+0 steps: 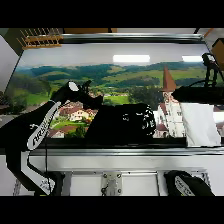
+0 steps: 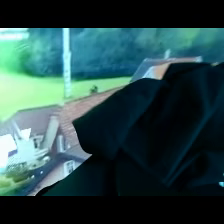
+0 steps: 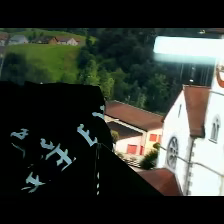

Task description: Fold the clothes and pants, and hang the long-sleeved shirts on hangers.

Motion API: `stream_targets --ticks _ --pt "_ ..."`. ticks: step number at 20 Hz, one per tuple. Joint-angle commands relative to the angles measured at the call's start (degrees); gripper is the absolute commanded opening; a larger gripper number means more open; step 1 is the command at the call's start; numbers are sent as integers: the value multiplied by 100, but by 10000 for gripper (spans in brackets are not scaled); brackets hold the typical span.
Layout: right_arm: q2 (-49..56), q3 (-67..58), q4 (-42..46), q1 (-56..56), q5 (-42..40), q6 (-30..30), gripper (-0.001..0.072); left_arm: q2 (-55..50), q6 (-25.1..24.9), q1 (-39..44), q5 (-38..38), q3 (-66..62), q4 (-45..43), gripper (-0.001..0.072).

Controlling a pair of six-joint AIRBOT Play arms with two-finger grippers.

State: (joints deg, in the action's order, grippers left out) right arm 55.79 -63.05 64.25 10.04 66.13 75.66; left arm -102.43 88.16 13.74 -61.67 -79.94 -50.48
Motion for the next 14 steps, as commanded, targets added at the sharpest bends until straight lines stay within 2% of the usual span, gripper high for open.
stream_targets --ticks 1,2,3,4,6,10,14 --pt "175 485 452 431 133 369 42 249 -33 -232 -105 -461 -184 3" --pt "321 761 437 586 120 409 236 369 -35 -291 -129 -503 -286 4" --pt "538 1060 361 678 66 411 576 476 -33 -356 -127 -503 -354 4" --pt "798 1333 216 688 -44 409 717 549 -35 -409 -129 -503 -411 4" --pt "1394 1681 -295 525 -323 317 717 588 -35 -415 -131 -503 -402 4" --pt "2494 1742 -1528 -306 -721 -249 717 586 -35 -369 -116 -501 -402 4" --pt "2896 1740 -1982 -1032 -1043 -391 716 586 -35 -376 -114 -501 -402 4"
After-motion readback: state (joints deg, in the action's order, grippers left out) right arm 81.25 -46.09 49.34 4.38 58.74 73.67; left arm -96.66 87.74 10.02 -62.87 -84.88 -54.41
